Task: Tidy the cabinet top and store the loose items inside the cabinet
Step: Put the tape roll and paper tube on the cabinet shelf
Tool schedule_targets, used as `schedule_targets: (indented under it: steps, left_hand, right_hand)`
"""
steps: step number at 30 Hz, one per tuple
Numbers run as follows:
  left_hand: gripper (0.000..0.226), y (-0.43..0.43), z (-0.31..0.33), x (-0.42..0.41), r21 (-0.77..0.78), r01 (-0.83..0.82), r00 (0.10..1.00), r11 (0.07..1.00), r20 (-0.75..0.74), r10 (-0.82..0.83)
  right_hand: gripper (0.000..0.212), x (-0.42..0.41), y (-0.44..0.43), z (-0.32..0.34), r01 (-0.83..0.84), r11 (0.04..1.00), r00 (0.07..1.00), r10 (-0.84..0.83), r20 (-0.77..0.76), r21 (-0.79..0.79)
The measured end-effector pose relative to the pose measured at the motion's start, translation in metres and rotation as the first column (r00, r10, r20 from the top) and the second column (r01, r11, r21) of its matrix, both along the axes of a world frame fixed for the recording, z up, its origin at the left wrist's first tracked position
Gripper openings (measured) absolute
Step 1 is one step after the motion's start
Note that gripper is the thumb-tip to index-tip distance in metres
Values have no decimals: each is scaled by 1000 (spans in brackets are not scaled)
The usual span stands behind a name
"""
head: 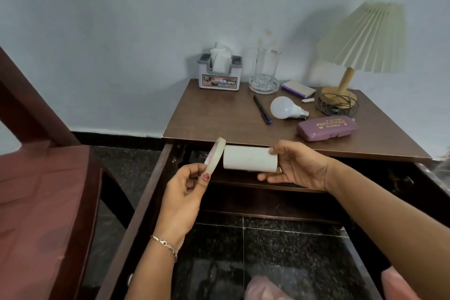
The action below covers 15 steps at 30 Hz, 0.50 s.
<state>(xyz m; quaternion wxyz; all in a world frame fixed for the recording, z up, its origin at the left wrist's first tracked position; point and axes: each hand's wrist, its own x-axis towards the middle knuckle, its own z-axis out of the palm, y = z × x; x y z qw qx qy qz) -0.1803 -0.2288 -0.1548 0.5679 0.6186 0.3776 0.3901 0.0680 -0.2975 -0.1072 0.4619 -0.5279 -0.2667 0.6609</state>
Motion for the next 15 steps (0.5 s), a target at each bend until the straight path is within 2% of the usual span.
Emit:
schedule_targets:
  steps: [3,7,9,12,15]
  left_hand:
    - [17,1,-14,3,-4,55,992,998,-111,-56]
    - [12,7,-33,23,85,79,964,993,-262,-54]
    - [12,13,-43,35,154,86,942,984,-335,-30]
    - [13,26,-56,52,242,121,915,963,-403,-14]
    - [9,40,-70,70,313,131,881,941,-473,34]
  right_hand:
    - [49,0,0,-18,-38,995,982,54,182,-88]
    - [17,6,3,-51,80,995,948,-55,314,-65]
    - [13,13,1,-71,149,987,936,-123,331,-55]
    - [8,25,-1,-100,295,955,924,-278,263,-29]
    - [6,33,3,-119,483,876,848,-473,238,19]
